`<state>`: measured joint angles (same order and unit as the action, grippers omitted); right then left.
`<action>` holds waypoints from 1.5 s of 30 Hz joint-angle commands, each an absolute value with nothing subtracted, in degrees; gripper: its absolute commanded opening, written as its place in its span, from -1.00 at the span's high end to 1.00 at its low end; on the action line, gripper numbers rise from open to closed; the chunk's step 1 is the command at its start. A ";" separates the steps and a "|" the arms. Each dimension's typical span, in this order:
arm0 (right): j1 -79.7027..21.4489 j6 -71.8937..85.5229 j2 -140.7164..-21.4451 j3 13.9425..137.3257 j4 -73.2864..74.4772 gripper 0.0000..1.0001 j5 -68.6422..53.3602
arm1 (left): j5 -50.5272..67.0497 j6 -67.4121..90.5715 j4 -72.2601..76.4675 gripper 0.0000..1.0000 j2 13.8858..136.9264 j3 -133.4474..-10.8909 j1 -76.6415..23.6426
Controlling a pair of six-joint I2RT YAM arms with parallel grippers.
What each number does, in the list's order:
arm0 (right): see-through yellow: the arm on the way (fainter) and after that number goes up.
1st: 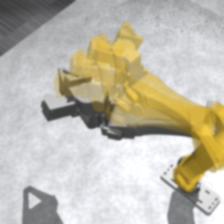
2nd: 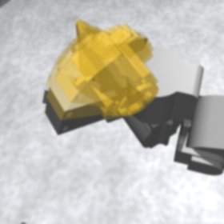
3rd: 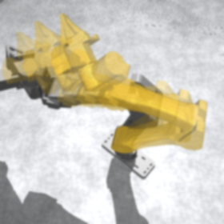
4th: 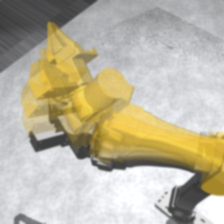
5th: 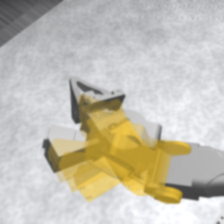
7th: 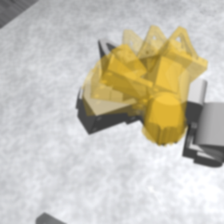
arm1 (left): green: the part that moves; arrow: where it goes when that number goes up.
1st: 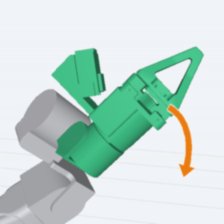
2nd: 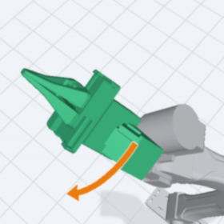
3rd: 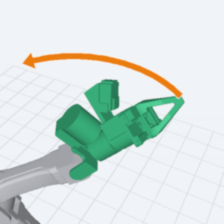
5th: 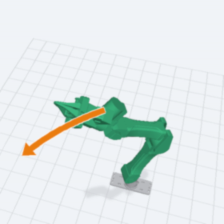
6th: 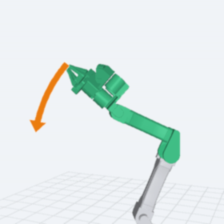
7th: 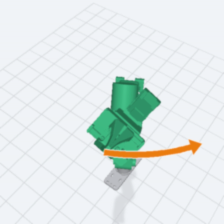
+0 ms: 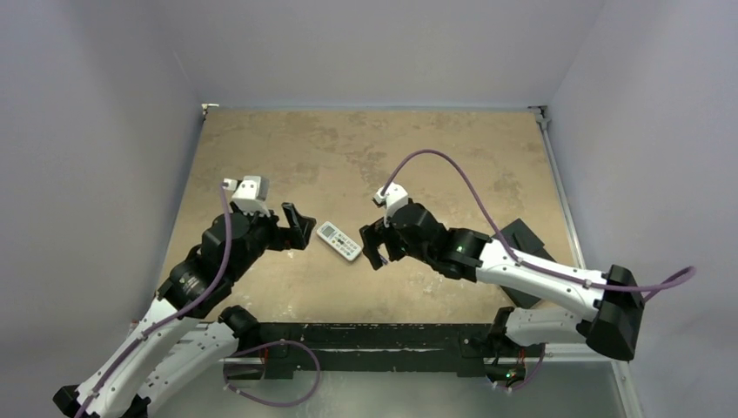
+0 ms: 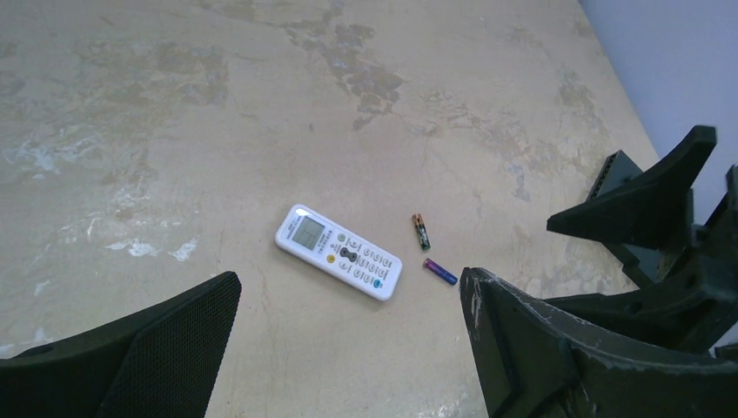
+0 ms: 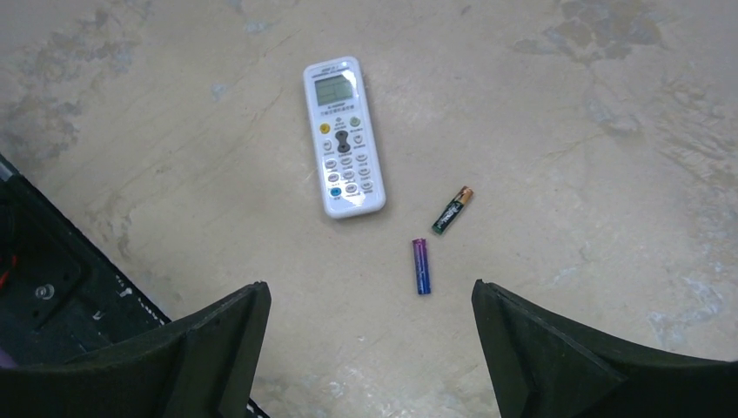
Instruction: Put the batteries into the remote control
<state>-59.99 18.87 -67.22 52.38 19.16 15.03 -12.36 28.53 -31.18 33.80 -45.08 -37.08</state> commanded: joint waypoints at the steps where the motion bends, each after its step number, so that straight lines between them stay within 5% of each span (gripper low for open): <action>1: -60.12 17.32 -70.89 56.77 15.69 -0.92 11.56 | -17.24 30.37 -31.83 -0.95 31.16 -45.19 -36.22; 31: -60.12 17.59 -106.40 77.19 20.19 -0.77 9.18 | -17.43 31.20 -31.64 -0.94 27.70 -44.60 -35.45; 45: -60.12 17.01 -110.57 78.86 21.74 -0.73 13.57 | -14.85 30.72 -30.59 -0.95 28.12 -44.21 -32.91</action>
<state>-59.99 17.89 -111.44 76.82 21.37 11.05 -16.47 30.89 -32.36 27.83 -45.08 -34.04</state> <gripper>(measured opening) 0.869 0.975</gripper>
